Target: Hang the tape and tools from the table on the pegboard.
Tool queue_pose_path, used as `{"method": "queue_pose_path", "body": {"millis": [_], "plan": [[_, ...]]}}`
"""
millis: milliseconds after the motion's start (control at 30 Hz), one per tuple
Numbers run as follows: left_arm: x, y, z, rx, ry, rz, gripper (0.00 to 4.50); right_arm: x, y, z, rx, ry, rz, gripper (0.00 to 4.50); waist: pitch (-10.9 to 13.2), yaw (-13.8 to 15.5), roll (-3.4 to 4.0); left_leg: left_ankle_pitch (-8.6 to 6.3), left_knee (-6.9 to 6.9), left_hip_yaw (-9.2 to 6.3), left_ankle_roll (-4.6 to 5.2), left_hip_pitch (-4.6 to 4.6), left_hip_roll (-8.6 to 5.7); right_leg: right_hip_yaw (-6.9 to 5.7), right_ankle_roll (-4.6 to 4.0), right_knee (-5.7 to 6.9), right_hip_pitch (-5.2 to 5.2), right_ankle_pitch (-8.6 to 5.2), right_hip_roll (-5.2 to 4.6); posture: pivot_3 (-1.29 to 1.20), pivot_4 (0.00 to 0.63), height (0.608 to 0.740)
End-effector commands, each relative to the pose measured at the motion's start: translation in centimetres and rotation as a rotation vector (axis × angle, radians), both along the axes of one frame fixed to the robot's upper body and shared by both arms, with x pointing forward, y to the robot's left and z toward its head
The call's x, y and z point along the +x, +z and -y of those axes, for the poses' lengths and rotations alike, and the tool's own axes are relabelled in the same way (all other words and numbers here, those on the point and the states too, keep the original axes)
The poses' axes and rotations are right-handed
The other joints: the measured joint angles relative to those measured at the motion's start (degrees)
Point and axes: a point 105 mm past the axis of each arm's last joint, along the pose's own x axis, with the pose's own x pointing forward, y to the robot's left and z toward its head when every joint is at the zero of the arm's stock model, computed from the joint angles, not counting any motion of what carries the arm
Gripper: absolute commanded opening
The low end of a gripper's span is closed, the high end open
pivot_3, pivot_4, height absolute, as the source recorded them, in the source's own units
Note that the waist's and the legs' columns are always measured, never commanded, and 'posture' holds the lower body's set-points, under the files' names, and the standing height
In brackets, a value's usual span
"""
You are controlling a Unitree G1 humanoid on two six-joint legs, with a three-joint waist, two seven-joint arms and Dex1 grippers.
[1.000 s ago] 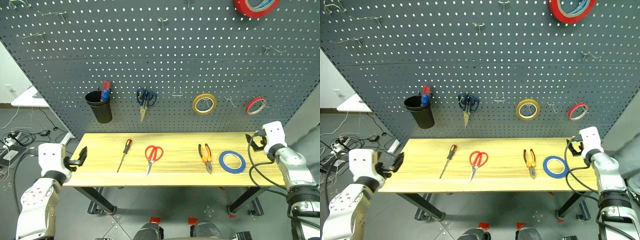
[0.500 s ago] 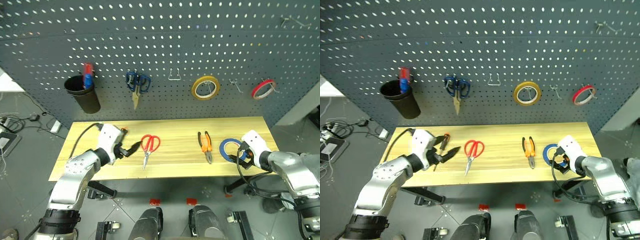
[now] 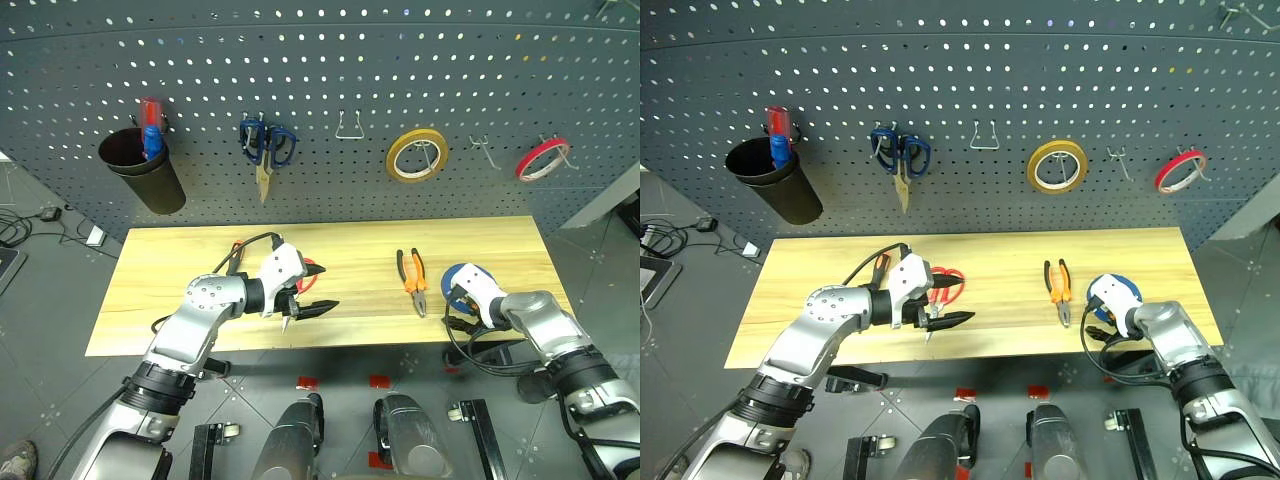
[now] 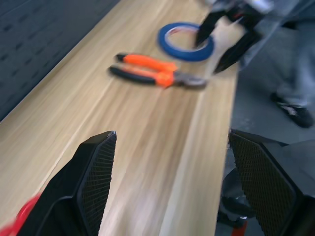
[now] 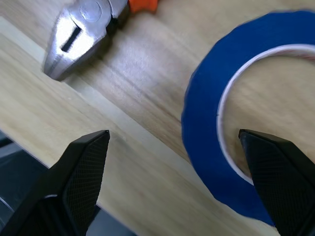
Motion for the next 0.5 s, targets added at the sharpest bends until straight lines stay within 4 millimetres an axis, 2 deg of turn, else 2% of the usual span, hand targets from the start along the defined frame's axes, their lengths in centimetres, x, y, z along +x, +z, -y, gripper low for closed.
{"method": "queue_pose_path", "body": {"millis": [33, 100, 400, 467, 500], "plan": [[0.2, 0.4, 0.3, 0.003, -0.014, 0.038, 3.87, 0.6, -0.3, 0.7, -0.069, 0.018, 0.008, 4.32, 0.00, -0.24, 0.00, 0.00, 0.04, 0.00, 0.00, 0.00, 0.00, 0.00, 0.02, 0.02, 0.00, 0.01, 0.01, -0.24, 0.301, 0.740], [0.3, 0.4, 0.4, 0.000, -0.016, 0.044, 3.88, 0.8, -0.6, 0.8, -0.093, 0.028, 0.001, 3.92, 0.00, -0.33, -0.01, 0.00, 0.10, -0.02, 0.00, 0.00, 0.01, -0.01, 0.05, 0.04, 0.01, 0.03, 0.02, -0.24, 0.290, 0.740], [-0.1, 1.1, 1.0, -0.044, -0.045, 0.091, 3.88, 1.2, -1.2, 2.0, -0.091, -0.008, -0.065, 0.76, -0.07, -0.38, -0.03, -0.01, 0.47, -0.04, 0.00, 0.00, -0.03, 0.05, 0.49, 0.03, 0.12, 0.29, 0.04, -0.26, 0.251, 0.740], [-0.2, 1.2, 1.2, -0.056, -0.048, 0.099, 3.88, 1.2, -0.9, 2.3, -0.079, -0.015, -0.059, 0.66, -0.07, -0.27, -0.02, -0.01, 0.49, -0.04, 0.00, 0.00, -0.05, 0.06, 0.56, 0.03, 0.13, 0.34, 0.03, -0.27, 0.245, 0.740], [-0.1, 1.6, 1.3, -0.074, -0.044, 0.104, 3.88, 1.5, 0.1, 2.3, -0.066, -0.019, -0.015, 0.66, -0.07, -0.23, -0.02, -0.01, 0.49, -0.05, -0.01, -0.01, -0.05, 0.06, 0.60, 0.03, 0.12, 0.36, 0.03, -0.27, 0.241, 0.740]]}}
